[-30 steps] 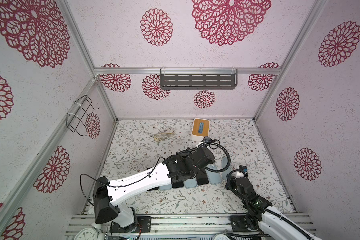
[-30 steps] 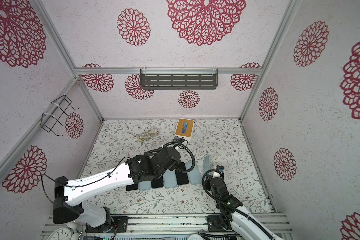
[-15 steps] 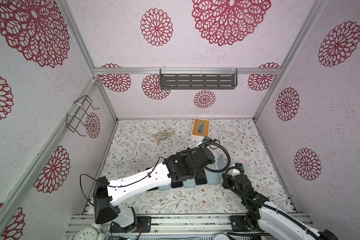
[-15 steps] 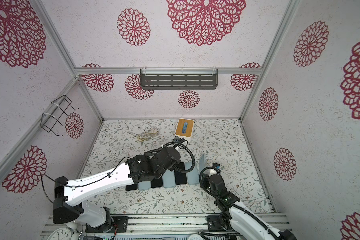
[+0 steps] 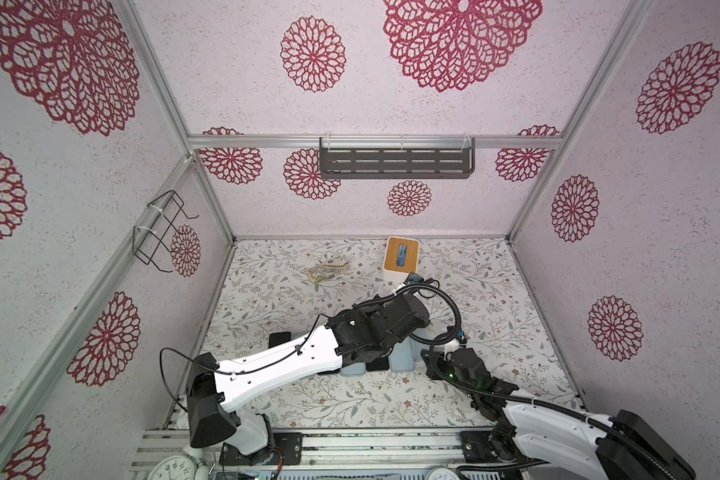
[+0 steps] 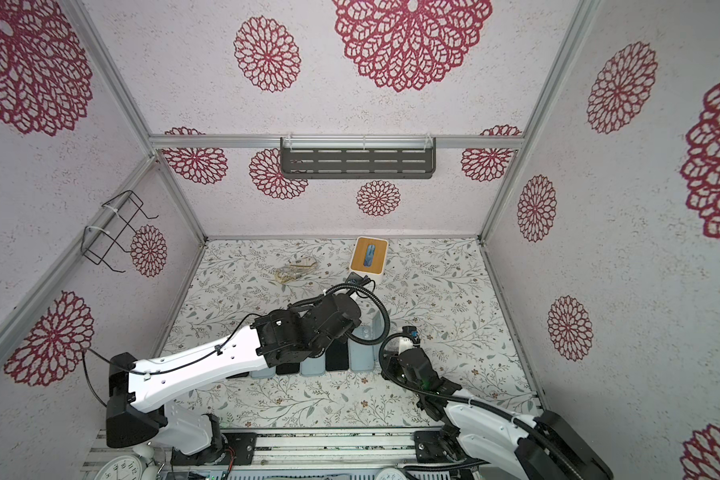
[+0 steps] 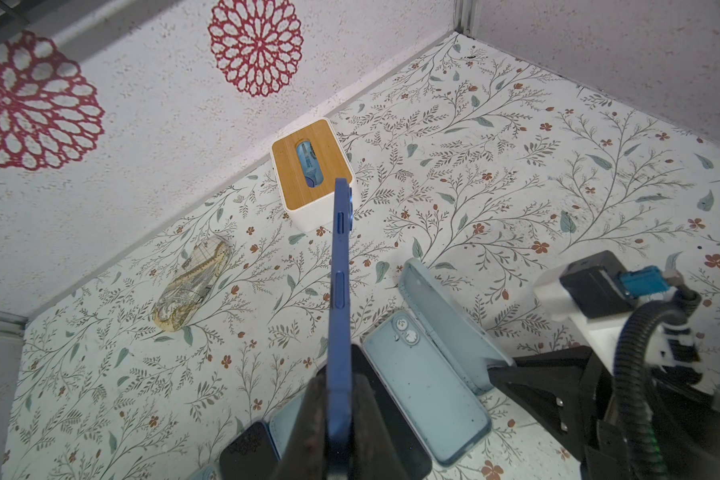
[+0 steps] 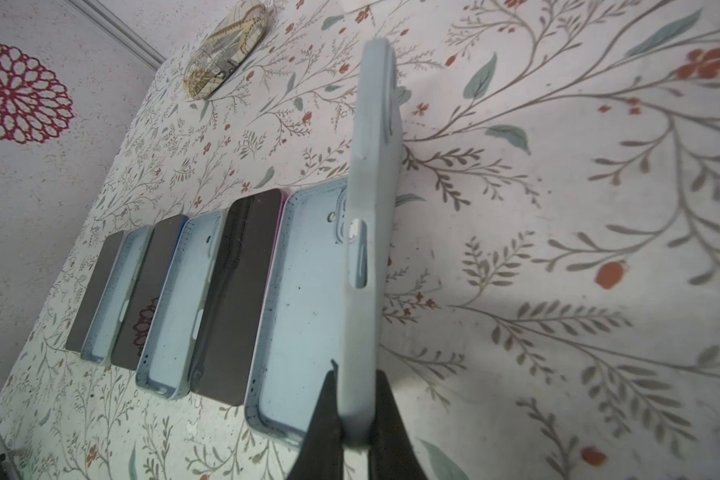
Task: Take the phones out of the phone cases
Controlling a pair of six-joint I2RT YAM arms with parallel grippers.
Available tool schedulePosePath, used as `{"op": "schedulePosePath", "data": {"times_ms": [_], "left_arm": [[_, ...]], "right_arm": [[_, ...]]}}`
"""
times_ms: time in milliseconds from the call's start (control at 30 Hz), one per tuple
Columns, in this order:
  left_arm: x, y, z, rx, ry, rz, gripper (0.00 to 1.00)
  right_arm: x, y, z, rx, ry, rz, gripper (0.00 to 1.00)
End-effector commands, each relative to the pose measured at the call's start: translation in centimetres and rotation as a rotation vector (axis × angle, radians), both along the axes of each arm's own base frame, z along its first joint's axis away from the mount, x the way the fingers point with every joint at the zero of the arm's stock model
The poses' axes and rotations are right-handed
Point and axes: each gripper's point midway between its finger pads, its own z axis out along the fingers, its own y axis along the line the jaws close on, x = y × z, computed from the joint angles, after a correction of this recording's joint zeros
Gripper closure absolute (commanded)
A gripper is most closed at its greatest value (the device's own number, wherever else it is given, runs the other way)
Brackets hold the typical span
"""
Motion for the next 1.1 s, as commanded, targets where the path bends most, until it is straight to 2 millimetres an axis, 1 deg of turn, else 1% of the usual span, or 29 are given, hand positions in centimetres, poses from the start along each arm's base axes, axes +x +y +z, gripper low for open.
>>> {"op": "schedulePosePath", "data": {"times_ms": [0,33,67,133,167,233,300,367,433,500,600,667,700,767,833,900,1000,1067], "left_arm": [[0.8,0.1,2.0,-0.071,-0.034,0.030,0.91],[0.7,0.1,1.9,-0.070,-0.029,0.029,0.91],[0.6,0.1,1.7,-0.067,-0.024,0.030,0.91],[0.6,0.1,1.2,-0.056,-0.012,0.035,0.91],[0.5,0.1,0.9,-0.049,-0.004,0.036,0.91],[0.6,-0.4,0.1,-0.031,0.015,0.033,0.91],[0.6,-1.2,-0.8,0.004,0.038,0.023,0.91],[0.7,-2.3,-2.1,0.045,0.071,0.004,0.91],[0.9,-3.3,-3.4,0.096,0.105,-0.009,0.91],[1.3,-4.2,-5.1,0.165,0.142,-0.010,0.92],[1.7,-5.7,-6.9,0.228,0.175,-0.027,0.92],[2.0,-6.3,-8.7,0.294,0.189,-0.021,0.92],[2.1,-6.5,-9.2,0.316,0.196,-0.021,0.92],[2.1,-7.0,-10.0,0.345,0.209,-0.029,0.92],[2.0,-7.4,-11.0,0.388,0.219,-0.034,0.92],[2.1,-7.8,-11.9,0.430,0.227,-0.040,0.92],[2.0,-8.6,-13.0,0.483,0.228,-0.052,0.92],[2.0,-9.0,-13.3,0.504,0.225,-0.056,0.92]], "right_arm": [[-1.3,0.8,-1.1,0.007,0.097,0.031,1.00],[-1.1,0.2,-0.9,-0.010,0.092,0.003,1.00],[-0.8,-0.7,-0.5,-0.043,0.079,-0.037,1.00],[-0.3,-3.3,0.9,-0.115,0.043,-0.141,1.00],[-0.1,-5.1,2.1,-0.152,0.015,-0.202,1.00],[-0.1,-8.8,5.0,-0.206,-0.050,-0.333,1.00],[-0.7,-12.2,8.6,-0.215,-0.128,-0.439,1.00],[-1.5,-14.6,11.8,-0.208,-0.185,-0.501,1.00],[-2.2,-16.1,14.3,-0.217,-0.218,-0.534,1.00],[-2.9,-17.3,16.8,-0.226,-0.247,-0.562,1.00],[-3.6,-18.2,20.4,-0.206,-0.304,-0.571,1.00],[-4.3,-18.9,22.9,-0.187,-0.346,-0.582,1.00],[-4.6,-19.3,24.0,-0.184,-0.364,-0.589,1.00],[-5.3,-20.1,25.5,-0.187,-0.387,-0.604,1.00],[-5.8,-20.6,26.6,-0.175,-0.408,-0.606,1.00],[-6.0,-20.5,27.3,-0.159,-0.422,-0.595,1.00],[-5.8,-20.1,27.0,-0.169,-0.410,-0.577,1.00],[-5.6,-19.6,26.7,-0.161,-0.407,-0.560,1.00]]}}
